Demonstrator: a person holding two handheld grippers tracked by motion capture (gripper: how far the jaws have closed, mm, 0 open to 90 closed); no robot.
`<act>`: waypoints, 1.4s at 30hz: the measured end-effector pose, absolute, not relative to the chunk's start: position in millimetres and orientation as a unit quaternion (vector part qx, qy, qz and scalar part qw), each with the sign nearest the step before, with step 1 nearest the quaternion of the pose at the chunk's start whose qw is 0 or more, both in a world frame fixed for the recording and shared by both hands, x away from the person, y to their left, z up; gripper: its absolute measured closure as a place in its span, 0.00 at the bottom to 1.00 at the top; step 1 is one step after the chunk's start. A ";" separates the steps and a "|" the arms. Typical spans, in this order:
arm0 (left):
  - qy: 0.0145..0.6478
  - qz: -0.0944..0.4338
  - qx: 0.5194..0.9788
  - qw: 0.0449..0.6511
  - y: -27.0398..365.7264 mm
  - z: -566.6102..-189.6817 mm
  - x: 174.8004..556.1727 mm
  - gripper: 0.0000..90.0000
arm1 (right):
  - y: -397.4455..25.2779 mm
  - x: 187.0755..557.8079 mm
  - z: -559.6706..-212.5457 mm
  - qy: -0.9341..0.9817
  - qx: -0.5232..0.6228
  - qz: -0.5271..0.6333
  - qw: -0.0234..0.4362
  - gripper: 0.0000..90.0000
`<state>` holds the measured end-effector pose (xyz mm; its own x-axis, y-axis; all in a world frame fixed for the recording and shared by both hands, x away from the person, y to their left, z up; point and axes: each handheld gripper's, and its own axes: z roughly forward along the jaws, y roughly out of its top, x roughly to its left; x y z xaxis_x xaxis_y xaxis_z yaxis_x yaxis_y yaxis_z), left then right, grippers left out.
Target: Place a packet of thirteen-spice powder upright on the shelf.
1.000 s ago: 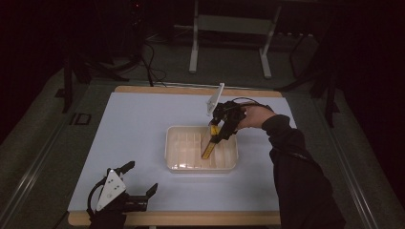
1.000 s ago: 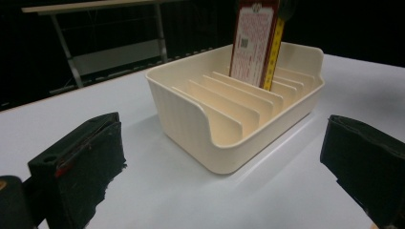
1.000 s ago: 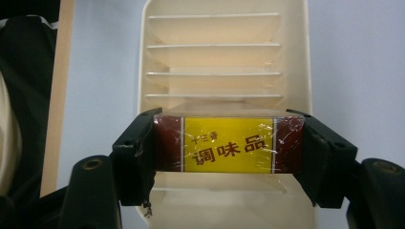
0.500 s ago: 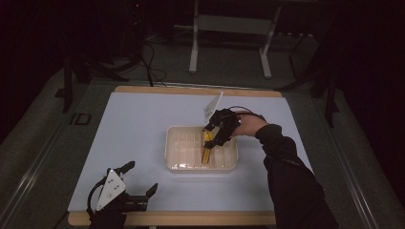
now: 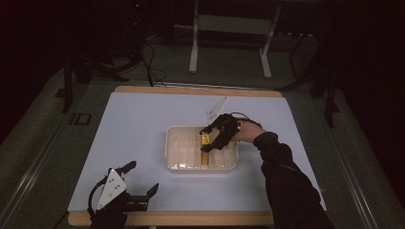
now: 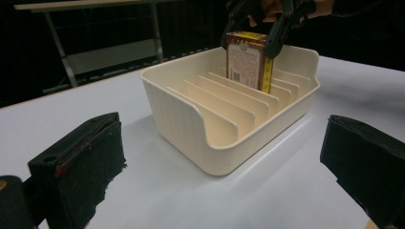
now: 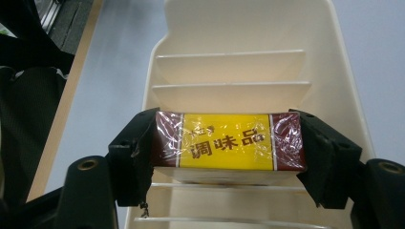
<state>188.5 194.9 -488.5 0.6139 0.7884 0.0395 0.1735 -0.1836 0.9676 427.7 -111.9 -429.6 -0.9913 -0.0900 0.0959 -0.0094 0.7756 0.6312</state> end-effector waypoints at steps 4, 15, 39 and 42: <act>0.337 0.283 0.716 0.543 195.0 -488.5 188.6 0.01 | -112.3 426.8 -428.0 -0.941 0.032 -0.332 0.054 0.33; 0.334 0.283 0.717 0.542 195.0 -488.5 188.0 0.01 | -113.8 422.9 -405.9 -0.940 0.030 -0.336 0.040 0.31; 0.331 0.277 0.723 0.540 192.9 -489.2 188.4 0.01 | -144.2 423.8 -385.1 -0.921 -0.091 -0.377 -0.045 0.13; 0.331 0.277 0.722 0.540 193.4 -489.3 188.3 0.01 | -149.4 422.2 -383.5 -0.916 -0.102 -0.384 -0.057 0.14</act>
<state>188.3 193.4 -489.3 0.6269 0.7780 0.0425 0.1793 -0.1972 0.9638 422.2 -149.4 -383.5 -0.9726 0.2311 -0.0262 0.1433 0.6838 0.7154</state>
